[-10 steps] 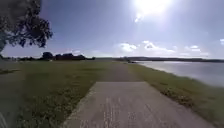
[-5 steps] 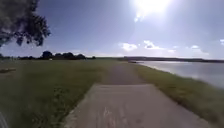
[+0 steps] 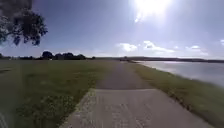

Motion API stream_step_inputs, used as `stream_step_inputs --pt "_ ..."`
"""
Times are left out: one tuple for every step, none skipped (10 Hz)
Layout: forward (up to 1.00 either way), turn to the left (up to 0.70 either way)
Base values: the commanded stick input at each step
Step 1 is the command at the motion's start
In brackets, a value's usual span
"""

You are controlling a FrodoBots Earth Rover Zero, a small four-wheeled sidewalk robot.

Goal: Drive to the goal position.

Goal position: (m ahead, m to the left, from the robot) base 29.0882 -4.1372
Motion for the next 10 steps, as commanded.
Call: stream_step_inputs --pt "0.70 0.05" --pt "0.70 0.05" --pt "0.70 0.05" --pt "0.70 0.05" --pt "0.70 0.05" --pt "0.70 0.05" --pt "0.70 0.05" --pt "0.70 0.05" --pt "0.70 0.05" --pt "0.70 0.05"
